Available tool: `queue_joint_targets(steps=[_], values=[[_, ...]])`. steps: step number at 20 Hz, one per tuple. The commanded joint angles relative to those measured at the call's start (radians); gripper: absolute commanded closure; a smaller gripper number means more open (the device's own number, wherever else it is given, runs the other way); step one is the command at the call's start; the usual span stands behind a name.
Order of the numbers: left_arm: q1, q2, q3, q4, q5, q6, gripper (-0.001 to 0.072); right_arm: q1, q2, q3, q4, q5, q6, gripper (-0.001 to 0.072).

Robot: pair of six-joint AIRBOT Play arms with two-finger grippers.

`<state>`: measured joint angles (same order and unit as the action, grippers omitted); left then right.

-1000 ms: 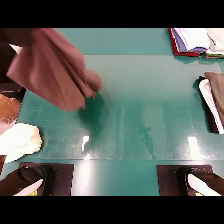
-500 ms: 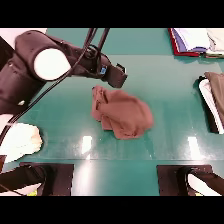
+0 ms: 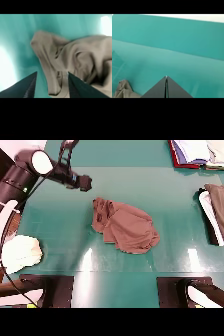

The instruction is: Fold the shirts.

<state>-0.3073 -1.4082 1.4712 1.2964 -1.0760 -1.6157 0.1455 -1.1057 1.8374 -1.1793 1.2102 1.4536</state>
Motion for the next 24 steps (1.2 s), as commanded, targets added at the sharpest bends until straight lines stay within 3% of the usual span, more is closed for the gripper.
queue_joint_targets(steps=[1, 9, 18, 22, 24], values=[[0.092, -0.068, -0.138, -0.161, 0.090, 0.026, 0.0251, 0.001, -0.016, 0.000, 0.002, 0.027, 0.001, 0.0692], [0.089, -0.273, -0.140, -0.306, 0.220, 0.029, 0.0250, 0.001, -0.040, 0.000, 0.001, 0.101, 0.001, 0.0691], [0.074, -0.320, -0.139, -0.406, 0.266, 0.055, 0.0251, 0.001, -0.040, 0.000, 0.003, 0.099, 0.002, 0.0691], [0.031, -0.328, -0.130, -0.430, 0.372, 0.053, 0.0256, 0.001, -0.040, 0.000, 0.009, 0.106, 0.002, 0.0692], [0.037, -0.328, -0.091, -0.424, 0.384, 0.053, 0.0494, 0.001, -0.040, 0.000, 0.008, 0.140, 0.002, 0.0691]])
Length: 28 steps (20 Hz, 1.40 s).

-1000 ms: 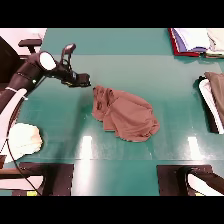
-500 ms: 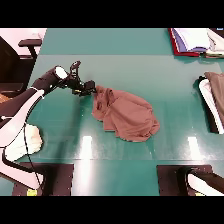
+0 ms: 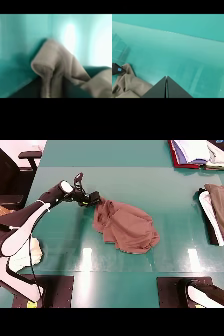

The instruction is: Fold the shirts.

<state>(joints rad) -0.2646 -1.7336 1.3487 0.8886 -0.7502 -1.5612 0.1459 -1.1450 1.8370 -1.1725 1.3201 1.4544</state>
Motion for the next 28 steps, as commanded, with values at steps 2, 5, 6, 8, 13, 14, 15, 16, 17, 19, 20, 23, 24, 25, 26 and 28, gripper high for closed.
queue_joint_targets(steps=[2, 5, 6, 8, 13, 14, 15, 16, 17, 19, 20, 23, 24, 25, 26, 28], values=[[0.020, -0.002, 0.093, -0.012, 0.031, -0.001, 0.0685, 0.000, -0.003, 0.000, -0.007, 0.098, 0.001, 0.0692], [0.069, 0.011, 0.196, 0.021, -0.064, 0.027, 0.0685, -0.002, -0.003, -0.047, -0.051, 0.191, 0.006, 0.0691], [0.085, 0.023, 0.227, 0.042, -0.100, 0.049, 0.0685, -0.006, 0.009, -0.107, -0.060, 0.198, 0.013, 0.0691], [0.112, 0.048, 0.269, 0.103, -0.154, 0.052, 0.0685, -0.032, 0.038, -0.281, -0.058, 0.198, 0.041, 0.0691], [0.130, 0.092, 0.281, 0.189, -0.216, 0.081, 0.0685, -0.093, 0.040, -0.832, 0.022, 0.106, 0.066, 0.0199], [0.129, 0.091, 0.281, 0.190, -0.225, 0.081, 0.0685, -0.093, 0.018, -0.920, 0.089, 0.061, 0.063, 0.0199], [0.129, 0.091, 0.281, 0.190, -0.228, 0.080, 0.0685, -0.089, -0.010, -0.999, 0.181, 0.003, 0.039, 0.0200], [0.129, 0.091, 0.281, 0.189, -0.228, 0.080, 0.0685, -0.077, -0.041, -1.049, 0.261, -0.056, -0.002, 0.0201], [0.129, 0.091, 0.281, 0.190, -0.228, 0.080, 0.0685, -0.059, -0.077, -1.081, 0.333, -0.118, -0.029, 0.0201], [0.129, 0.091, 0.281, 0.190, -0.232, 0.080, 0.0685, -0.007, -0.153, -1.087, 0.431, -0.203, -0.059, 0.0202], [0.129, 0.091, 0.281, 0.190, -0.234, 0.080, 0.0685, 0.019, -0.189, -1.074, 0.466, -0.229, -0.070, 0.0202], [0.129, 0.091, 0.281, 0.190, -0.237, 0.080, 0.0685, 0.101, -0.300, -0.995, 0.491, -0.251, -0.078, 0.0293], [0.129, 0.091, 0.281, 0.190, -0.237, 0.081, 0.0685, 0.125, -0.329, -0.961, 0.491, -0.260, -0.089, 0.0373], [0.129, 0.091, 0.281, 0.190, -0.237, 0.081, 0.0685, 0.145, -0.349, -0.929, 0.489, -0.267, -0.101, 0.0479], [0.129, 0.093, 0.281, 0.190, -0.238, 0.081, 0.0685, 0.159, -0.360, -0.894, 0.488, -0.274, -0.113, 0.0654], [0.131, 0.117, 0.282, 0.195, -0.237, 0.101, 0.0685, 0.156, -0.355, -0.820, 0.467, -0.268, -0.123, 0.0692]])
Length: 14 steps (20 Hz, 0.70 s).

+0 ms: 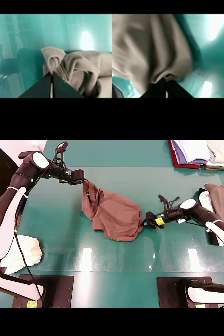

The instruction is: Fold the shirts.

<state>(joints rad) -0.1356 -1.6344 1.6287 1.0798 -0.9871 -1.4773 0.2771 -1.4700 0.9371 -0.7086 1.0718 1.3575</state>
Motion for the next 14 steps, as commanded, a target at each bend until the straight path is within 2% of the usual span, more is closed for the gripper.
queue_joint_targets(steps=[1, 6, 14], values=[[0.005, 0.045, 0.003, 0.013, 0.002, 0.024, 0.0686, 0.010, -0.008, 0.126, -0.044, -0.013, -0.026, 0.0692], [0.006, 0.293, 0.057, 0.142, 0.024, 0.074, 0.0685, -0.146, 0.205, 0.399, -0.280, 0.107, 0.014, 0.0693], [0.005, 0.761, 0.214, 0.150, 0.090, 0.072, 0.0686, -0.318, 0.521, 0.777, -0.314, 0.237, 0.014, 0.0693]])
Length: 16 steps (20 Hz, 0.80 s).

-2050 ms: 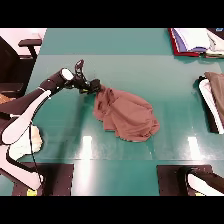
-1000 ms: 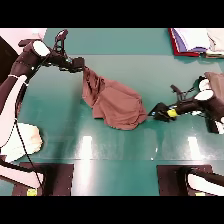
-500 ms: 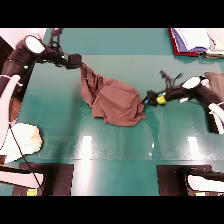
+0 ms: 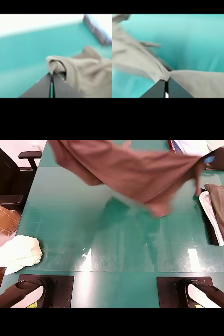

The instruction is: Fold the shirts.

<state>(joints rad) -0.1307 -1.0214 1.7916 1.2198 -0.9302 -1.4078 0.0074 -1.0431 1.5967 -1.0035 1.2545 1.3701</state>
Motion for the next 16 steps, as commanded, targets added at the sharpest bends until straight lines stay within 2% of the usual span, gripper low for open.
queue_joint_targets(steps=[1, 5, 9, 12, 14, 16], values=[[0.000, 0.195, 0.065, 0.010, 0.048, 0.002, 0.0686, -0.065, 0.118, 0.157, -0.019, 0.068, 0.002, 0.0693], [0.000, 0.306, 0.114, 0.010, 0.068, -0.009, 0.0686, -0.151, 0.163, 0.324, -0.019, 0.119, 0.002, 0.0693], [0.000, 0.314, 0.122, 0.016, 0.032, -0.038, 0.0686, -0.211, 0.115, 0.484, -0.018, 0.172, 0.010, 0.0694], [0.000, 0.235, 0.108, 0.061, -0.143, -0.088, 0.0686, -0.161, 0.039, 0.476, -0.013, 0.167, 0.028, 0.0694], [0.000, 0.153, 0.059, 0.066, -0.264, -0.088, 0.0686, -0.083, -0.030, 0.388, -0.022, 0.176, 0.028, 0.0694], [0.000, 0.051, -0.047, 0.067, -0.323, -0.088, 0.0686, 0.007, -0.131, 0.307, -0.071, 0.177, 0.028, 0.0694]])
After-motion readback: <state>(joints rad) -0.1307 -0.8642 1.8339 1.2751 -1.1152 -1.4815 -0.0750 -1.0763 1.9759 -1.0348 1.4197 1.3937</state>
